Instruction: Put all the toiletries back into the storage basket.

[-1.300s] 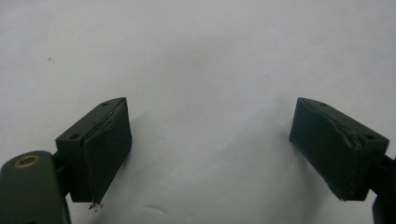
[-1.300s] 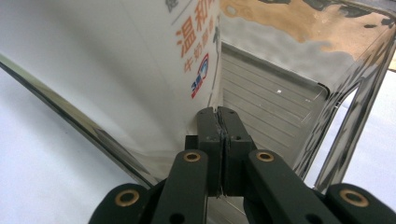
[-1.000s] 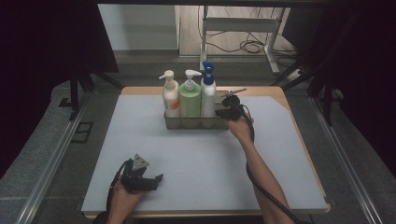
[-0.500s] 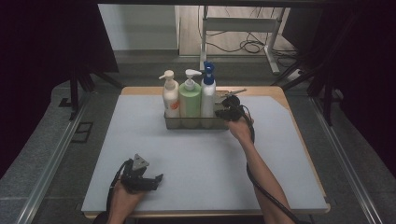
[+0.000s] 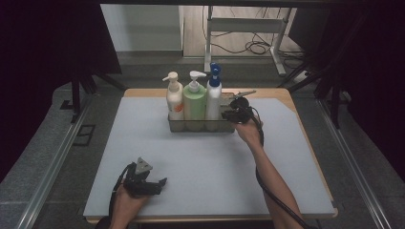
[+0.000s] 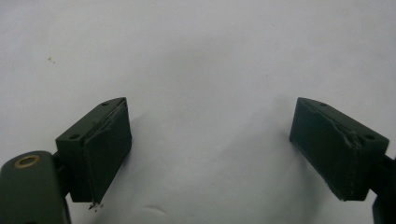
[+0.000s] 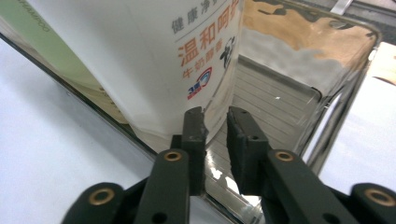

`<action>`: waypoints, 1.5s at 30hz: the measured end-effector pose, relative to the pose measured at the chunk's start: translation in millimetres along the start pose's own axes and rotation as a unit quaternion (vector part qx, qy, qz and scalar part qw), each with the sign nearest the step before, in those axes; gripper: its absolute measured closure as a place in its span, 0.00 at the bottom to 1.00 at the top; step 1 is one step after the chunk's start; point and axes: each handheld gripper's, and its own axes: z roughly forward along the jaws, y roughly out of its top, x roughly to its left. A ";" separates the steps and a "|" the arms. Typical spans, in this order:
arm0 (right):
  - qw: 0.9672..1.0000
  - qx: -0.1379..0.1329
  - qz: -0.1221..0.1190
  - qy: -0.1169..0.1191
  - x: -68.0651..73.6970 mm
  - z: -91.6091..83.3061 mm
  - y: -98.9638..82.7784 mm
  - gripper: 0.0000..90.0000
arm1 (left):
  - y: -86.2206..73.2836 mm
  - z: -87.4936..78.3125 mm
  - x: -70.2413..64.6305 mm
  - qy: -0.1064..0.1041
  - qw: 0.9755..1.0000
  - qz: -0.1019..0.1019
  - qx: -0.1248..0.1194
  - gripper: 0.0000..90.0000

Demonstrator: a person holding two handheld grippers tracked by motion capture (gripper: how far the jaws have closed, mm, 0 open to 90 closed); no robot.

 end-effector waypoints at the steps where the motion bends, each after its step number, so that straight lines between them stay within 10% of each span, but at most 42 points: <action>1: 1.000 -0.001 -0.001 -0.002 -0.2 -1.2 -0.2 0.82 | 0.0 0.0 0.0 0.000 1.000 0.000 0.000 0.14; 26: 1.000 -0.025 -0.015 -0.008 0.4 -26.6 -4.4 0.33 | -0.1 0.0 0.0 0.000 1.000 0.000 0.000 0.14; 45: 0.999 -0.025 -0.047 -0.004 10.4 -44.8 -10.8 0.20 | -0.2 0.2 -0.2 0.000 1.000 -0.002 -0.001 0.14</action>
